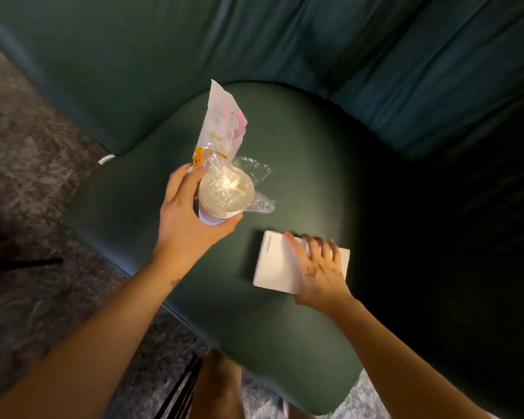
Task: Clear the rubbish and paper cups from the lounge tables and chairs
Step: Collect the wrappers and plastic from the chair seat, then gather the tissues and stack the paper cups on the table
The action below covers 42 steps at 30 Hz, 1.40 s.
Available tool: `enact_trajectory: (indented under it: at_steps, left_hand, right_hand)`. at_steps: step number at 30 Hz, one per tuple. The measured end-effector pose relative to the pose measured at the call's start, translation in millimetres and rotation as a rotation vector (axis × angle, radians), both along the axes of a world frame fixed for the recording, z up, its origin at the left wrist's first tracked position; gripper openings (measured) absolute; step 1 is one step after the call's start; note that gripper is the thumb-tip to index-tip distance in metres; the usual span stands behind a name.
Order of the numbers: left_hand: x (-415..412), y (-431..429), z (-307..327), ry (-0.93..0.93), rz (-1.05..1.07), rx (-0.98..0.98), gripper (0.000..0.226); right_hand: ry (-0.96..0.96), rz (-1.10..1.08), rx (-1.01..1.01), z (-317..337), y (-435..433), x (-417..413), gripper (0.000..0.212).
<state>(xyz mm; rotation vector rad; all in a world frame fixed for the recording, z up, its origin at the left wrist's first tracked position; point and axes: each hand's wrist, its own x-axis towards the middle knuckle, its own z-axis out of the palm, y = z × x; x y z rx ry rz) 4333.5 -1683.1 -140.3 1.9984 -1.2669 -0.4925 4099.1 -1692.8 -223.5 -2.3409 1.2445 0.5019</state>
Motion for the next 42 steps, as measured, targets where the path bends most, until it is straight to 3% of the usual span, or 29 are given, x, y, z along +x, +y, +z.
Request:
enact_trajectory:
  at_steps: [8,15,25,34,37,42]
  left_hand:
    - [-19,62,37,0.024,0.240,-0.101,0.083]
    - [-12,116,133,0.141,0.508,-0.267,0.073]
    - [50,240,281,0.049,0.804,-0.363,0.066]
    - [161,285,332,0.004,0.870,-0.389,0.066]
    - [225,279,338,0.003,0.847,-0.382,0.074]
    - [350,253,358,0.022,0.772,-0.408,0.069]
  right_hand:
    - [-0.202,-0.175,-0.121,63,-23,-2,0.123]
    - [-0.250,-0.038,-0.236,158,-27,14,0.121]
    - [-0.475,0.254,-0.327,304,24,132,0.118]
    - [-0.529,0.387,-0.373,367,48,260,0.120]
    - [-0.536,0.393,-0.407,379,40,324,0.119]
    - [-0.516,0.341,-0.443,397,15,446,0.115]
